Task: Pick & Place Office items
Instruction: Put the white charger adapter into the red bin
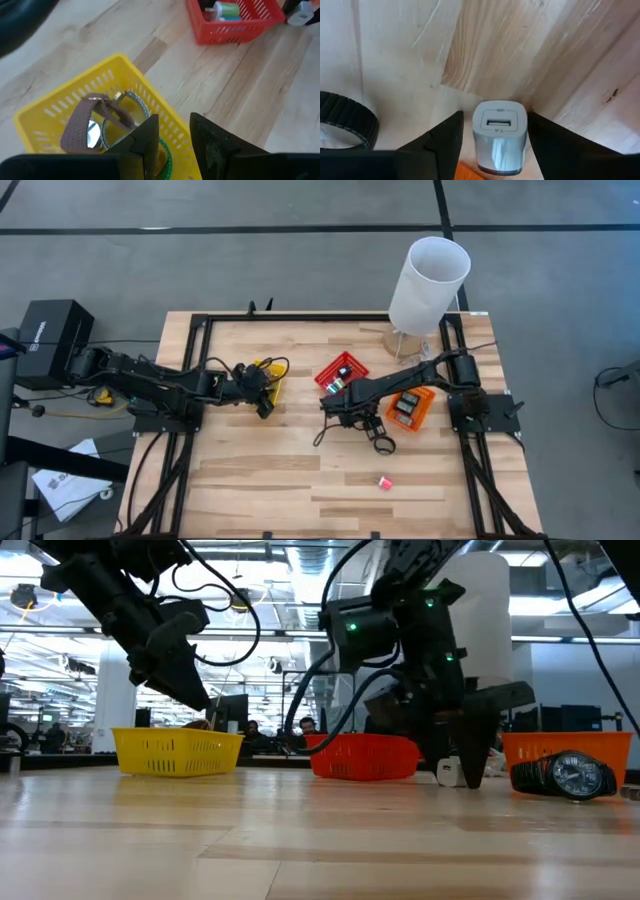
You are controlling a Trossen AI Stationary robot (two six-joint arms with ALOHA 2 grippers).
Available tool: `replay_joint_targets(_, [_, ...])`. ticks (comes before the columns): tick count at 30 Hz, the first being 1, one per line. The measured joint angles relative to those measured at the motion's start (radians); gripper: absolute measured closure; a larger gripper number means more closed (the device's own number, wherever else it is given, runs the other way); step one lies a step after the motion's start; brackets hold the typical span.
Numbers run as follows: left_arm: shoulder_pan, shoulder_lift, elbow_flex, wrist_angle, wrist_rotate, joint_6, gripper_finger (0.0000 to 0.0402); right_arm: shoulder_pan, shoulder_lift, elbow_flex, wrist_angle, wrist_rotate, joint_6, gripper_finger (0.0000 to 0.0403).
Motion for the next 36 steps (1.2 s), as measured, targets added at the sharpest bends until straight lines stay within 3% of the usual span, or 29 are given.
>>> replay_joint_targets(14, [0.0,-0.001,0.0,0.003,0.0,0.001,0.0298,-0.004,-0.033,-0.003,0.01,0.002,0.008,0.028])
replay_joint_targets(22, [0.0,-0.001,0.0,0.005,0.0,0.002,0.0298,0.035,-0.033,0.08,-0.023,-0.003,-0.036,0.0255])
replay_joint_targets(30, [0.0,-0.001,0.0,0.006,0.0,0.002,0.0298,0.035,-0.033,0.314,-0.088,0.202,-0.126,0.0282])
replay_joint_targets(36, [0.0,-0.001,0.0,0.006,0.0,0.002,0.0298,-0.046,-0.034,0.387,-0.033,0.221,-0.124,0.026])
